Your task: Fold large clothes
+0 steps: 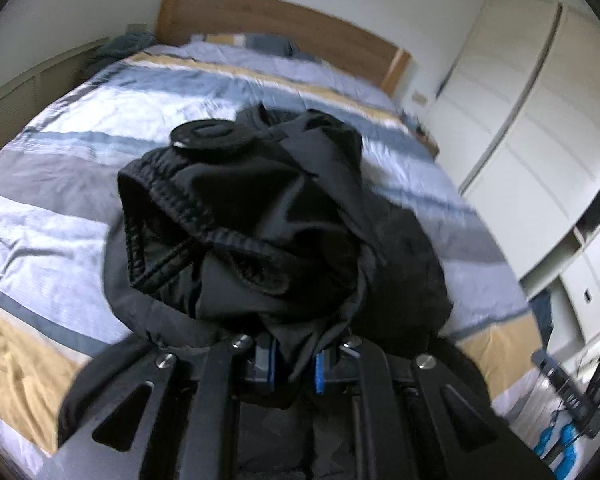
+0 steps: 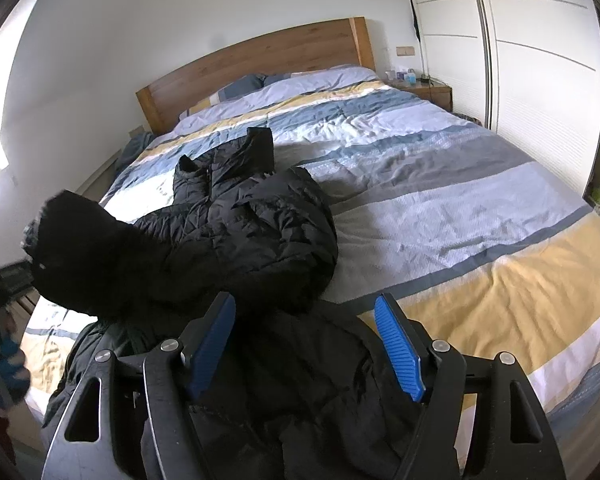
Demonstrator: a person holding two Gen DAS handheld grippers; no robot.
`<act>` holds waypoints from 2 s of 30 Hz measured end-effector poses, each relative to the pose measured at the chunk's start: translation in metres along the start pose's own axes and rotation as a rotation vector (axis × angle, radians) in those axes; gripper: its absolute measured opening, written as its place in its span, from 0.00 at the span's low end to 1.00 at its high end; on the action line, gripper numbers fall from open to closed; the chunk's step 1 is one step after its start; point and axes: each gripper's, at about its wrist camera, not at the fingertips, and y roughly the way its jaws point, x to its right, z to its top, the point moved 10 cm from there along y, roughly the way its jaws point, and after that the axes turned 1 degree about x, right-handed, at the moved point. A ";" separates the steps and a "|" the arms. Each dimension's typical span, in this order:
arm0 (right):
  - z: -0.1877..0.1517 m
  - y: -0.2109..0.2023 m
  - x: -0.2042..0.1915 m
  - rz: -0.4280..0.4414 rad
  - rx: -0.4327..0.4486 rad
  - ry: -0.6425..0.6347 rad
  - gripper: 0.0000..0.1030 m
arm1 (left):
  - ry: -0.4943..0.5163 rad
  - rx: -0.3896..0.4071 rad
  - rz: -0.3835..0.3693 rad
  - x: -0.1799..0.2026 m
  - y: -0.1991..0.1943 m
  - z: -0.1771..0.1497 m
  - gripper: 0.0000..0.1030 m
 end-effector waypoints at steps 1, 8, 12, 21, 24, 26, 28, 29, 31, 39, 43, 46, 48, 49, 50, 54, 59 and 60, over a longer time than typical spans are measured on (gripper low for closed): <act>-0.002 0.001 0.003 -0.001 -0.003 0.005 0.70 | 0.019 -0.018 0.009 0.005 0.010 -0.006 0.11; -0.012 0.011 0.014 -0.001 -0.033 0.022 0.70 | 0.162 -0.149 0.066 0.033 0.067 -0.073 0.12; -0.014 0.018 0.012 -0.003 -0.047 0.012 0.71 | 0.179 -0.193 0.042 0.037 0.083 -0.103 0.20; -0.012 0.041 -0.018 0.015 -0.073 -0.038 0.73 | 0.108 -0.235 -0.217 0.047 0.055 -0.113 0.39; -0.008 0.050 -0.045 0.046 -0.085 -0.088 0.73 | 0.123 -0.217 -0.254 0.039 0.032 -0.101 0.39; -0.004 0.056 -0.069 0.078 -0.089 -0.122 0.73 | 0.115 -0.180 -0.241 0.023 0.020 -0.086 0.39; 0.001 0.062 -0.095 0.115 -0.086 -0.158 0.73 | 0.110 -0.137 -0.183 -0.003 0.012 -0.065 0.39; 0.004 0.065 -0.111 0.137 -0.083 -0.173 0.73 | 0.113 -0.118 -0.146 -0.016 0.011 -0.056 0.39; 0.010 0.072 -0.139 0.178 -0.079 -0.201 0.73 | 0.106 -0.092 -0.065 -0.048 0.013 -0.036 0.39; 0.014 0.105 -0.247 0.315 -0.097 -0.361 0.73 | 0.005 -0.070 0.057 -0.132 0.040 0.006 0.39; -0.010 0.122 -0.271 0.372 -0.149 -0.420 0.73 | -0.027 -0.113 0.073 -0.148 0.068 -0.001 0.39; -0.034 0.139 -0.263 0.343 -0.185 -0.471 0.72 | -0.030 -0.162 0.083 -0.148 0.091 -0.020 0.39; -0.046 0.151 -0.242 0.306 -0.203 -0.478 0.71 | -0.029 -0.187 0.083 -0.145 0.101 -0.035 0.39; -0.050 0.156 -0.233 0.289 -0.215 -0.473 0.71 | -0.026 -0.194 0.091 -0.144 0.104 -0.040 0.39; -0.053 0.161 -0.217 0.258 -0.230 -0.454 0.71 | -0.021 -0.196 0.102 -0.143 0.105 -0.044 0.40; -0.057 0.161 -0.171 0.241 -0.271 -0.337 0.71 | -0.036 -0.173 0.073 -0.131 0.089 -0.043 0.40; -0.044 0.137 -0.160 0.212 -0.215 -0.365 0.71 | 0.001 -0.147 0.057 -0.104 0.071 -0.040 0.40; -0.043 0.134 -0.160 0.207 -0.209 -0.375 0.71 | 0.006 -0.162 0.049 -0.098 0.073 -0.044 0.40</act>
